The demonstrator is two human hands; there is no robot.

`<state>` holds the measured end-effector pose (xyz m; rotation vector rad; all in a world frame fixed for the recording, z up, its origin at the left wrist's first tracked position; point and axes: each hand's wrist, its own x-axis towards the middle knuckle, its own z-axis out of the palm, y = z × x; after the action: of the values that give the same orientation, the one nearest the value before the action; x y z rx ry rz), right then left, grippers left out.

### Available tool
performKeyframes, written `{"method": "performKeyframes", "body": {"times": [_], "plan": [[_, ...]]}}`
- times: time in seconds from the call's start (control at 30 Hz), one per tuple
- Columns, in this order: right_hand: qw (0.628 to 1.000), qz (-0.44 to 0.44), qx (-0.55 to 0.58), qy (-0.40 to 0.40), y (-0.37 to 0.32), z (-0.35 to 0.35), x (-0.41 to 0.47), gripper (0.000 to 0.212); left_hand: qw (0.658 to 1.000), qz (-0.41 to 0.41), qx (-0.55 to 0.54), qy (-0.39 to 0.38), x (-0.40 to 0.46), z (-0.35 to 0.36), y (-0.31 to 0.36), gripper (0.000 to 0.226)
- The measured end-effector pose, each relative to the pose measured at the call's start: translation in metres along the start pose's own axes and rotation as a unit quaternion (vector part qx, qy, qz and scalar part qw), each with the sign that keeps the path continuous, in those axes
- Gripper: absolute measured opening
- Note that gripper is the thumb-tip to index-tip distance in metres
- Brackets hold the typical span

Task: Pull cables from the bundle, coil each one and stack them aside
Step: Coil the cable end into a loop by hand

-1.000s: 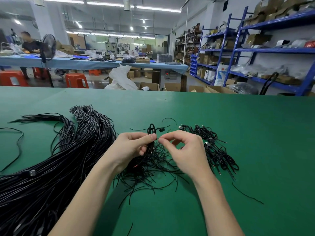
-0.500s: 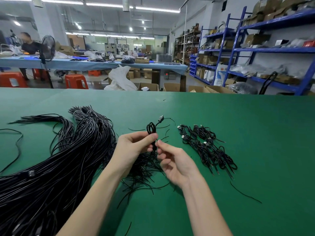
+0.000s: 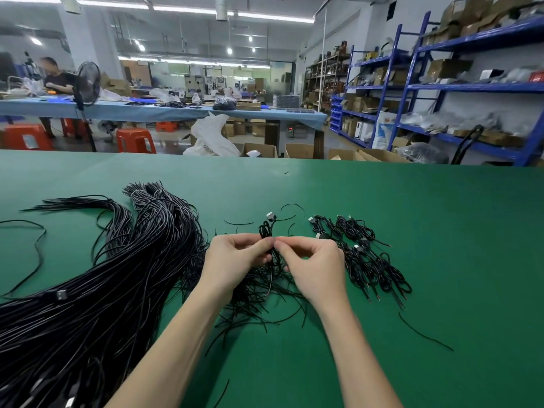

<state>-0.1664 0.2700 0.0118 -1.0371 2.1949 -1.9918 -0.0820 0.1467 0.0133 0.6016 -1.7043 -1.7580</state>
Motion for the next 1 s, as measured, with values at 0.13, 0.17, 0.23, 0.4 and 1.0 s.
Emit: {"method": "performKeyframes", "body": {"times": [0.13, 0.17, 0.23, 0.4, 1.0], "plan": [[0.997, 0.052, 0.047, -0.016, 0.004, 0.002, 0.002, 0.018, 1.0, 0.015, 0.014, 0.015, -0.001, 0.001, -0.001, 0.012], [0.991, 0.09, 0.089, -0.032, 0.004, 0.0, 0.002, 0.015, 0.999, 0.022, 0.028, 0.014, -0.001, 0.0, -0.001, 0.013], [0.973, 0.156, 0.161, -0.047, 0.006, -0.005, 0.004, 0.007, 0.997, 0.038, 0.073, -0.009, 0.0, 0.001, 0.0, 0.018], [0.972, 0.132, 0.192, 0.013, 0.007, -0.01, 0.011, 0.014, 0.982, 0.021, 0.112, -0.149, -0.005, 0.007, 0.0, 0.011], [0.982, 0.187, 0.007, 0.018, 0.047, -0.022, 0.009, 0.028, 0.865, 0.225, 0.449, 0.015, 0.003, -0.003, -0.036, 0.029]]}}
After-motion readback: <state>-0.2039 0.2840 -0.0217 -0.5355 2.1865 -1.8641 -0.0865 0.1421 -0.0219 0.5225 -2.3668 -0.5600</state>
